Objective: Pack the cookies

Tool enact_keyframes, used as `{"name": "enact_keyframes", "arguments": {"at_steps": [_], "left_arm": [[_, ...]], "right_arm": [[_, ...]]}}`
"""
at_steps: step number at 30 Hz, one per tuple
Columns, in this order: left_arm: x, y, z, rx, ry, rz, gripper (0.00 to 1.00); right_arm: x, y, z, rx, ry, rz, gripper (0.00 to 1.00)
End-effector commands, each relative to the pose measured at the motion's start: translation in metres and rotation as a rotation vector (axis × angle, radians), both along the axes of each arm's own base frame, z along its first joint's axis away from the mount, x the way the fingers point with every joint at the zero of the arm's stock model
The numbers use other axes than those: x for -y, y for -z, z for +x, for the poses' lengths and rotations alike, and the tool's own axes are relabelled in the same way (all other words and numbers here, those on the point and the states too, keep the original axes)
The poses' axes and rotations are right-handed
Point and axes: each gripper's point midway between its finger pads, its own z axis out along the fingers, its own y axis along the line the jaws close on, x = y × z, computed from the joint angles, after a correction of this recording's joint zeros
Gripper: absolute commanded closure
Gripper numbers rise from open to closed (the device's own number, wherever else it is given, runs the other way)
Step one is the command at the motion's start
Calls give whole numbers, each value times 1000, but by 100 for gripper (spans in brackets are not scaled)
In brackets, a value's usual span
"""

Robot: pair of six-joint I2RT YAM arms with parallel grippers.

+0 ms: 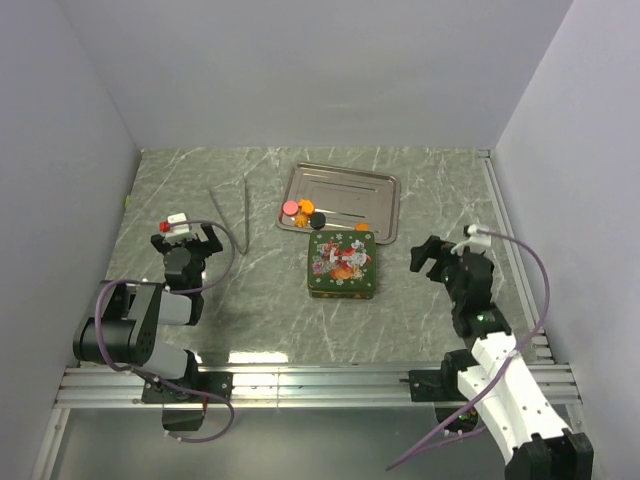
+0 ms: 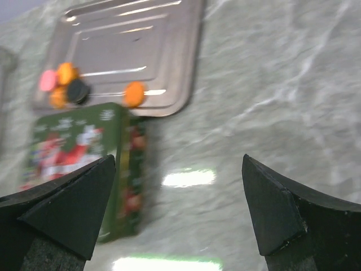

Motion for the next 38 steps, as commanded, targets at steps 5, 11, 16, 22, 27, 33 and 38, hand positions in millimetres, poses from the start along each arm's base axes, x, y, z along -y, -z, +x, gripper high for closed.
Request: {"name": "enact_keyframes", "arguments": {"at_steps": [5,11,16,22,27,33,38], "left_arm": [[-2,-19,7,66,-14,-19,0],[-2,-19,7,66,-12,-21,1],[-2,-19,7,67,-12,-21,1],[-2,-18,7,66,-12,-19,1],[-2,-18,7,64,-13,-21,1],[-2,-18,8,61,-13,-19,1],[-2,-18,7,64,-12,-19,1]], "right_arm": [[61,-22,12,368,278,-196,0],[80,2,31,291,354,-204,0],[75,2,66,297,316,-144,0],[55,9,87,326,133,-255,0],[48,9,86,358,85,-255,0],[49,8,85,357,93,-263,0],[48,9,85,354,91,-264,0]]}}
